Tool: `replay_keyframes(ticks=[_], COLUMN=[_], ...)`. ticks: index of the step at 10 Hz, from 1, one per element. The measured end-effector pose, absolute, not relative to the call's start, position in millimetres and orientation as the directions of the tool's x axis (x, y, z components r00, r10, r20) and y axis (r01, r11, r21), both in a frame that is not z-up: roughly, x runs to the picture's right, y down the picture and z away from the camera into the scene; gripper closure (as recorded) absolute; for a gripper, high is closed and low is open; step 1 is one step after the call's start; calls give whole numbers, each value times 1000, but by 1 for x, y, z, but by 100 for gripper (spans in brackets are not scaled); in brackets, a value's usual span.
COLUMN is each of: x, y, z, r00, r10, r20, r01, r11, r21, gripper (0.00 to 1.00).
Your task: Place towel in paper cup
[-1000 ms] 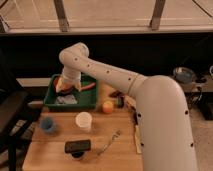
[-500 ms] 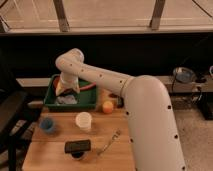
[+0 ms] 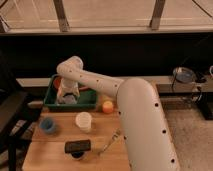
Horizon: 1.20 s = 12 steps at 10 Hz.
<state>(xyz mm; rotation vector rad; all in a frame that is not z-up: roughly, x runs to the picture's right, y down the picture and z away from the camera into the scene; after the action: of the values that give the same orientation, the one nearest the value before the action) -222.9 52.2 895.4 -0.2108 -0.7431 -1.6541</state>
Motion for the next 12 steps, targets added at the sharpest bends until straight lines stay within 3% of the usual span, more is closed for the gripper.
replay_keyframes(ticks=[5, 7, 12], x=[-233, -240, -240], y=[84, 92, 91], z=[927, 932, 929], r00=[-250, -255, -261], r10=[-765, -748, -744], r20=[593, 613, 615], r01=[929, 920, 918], r11=[-18, 8, 6], r21=[369, 393, 397], gripper=[30, 45, 95])
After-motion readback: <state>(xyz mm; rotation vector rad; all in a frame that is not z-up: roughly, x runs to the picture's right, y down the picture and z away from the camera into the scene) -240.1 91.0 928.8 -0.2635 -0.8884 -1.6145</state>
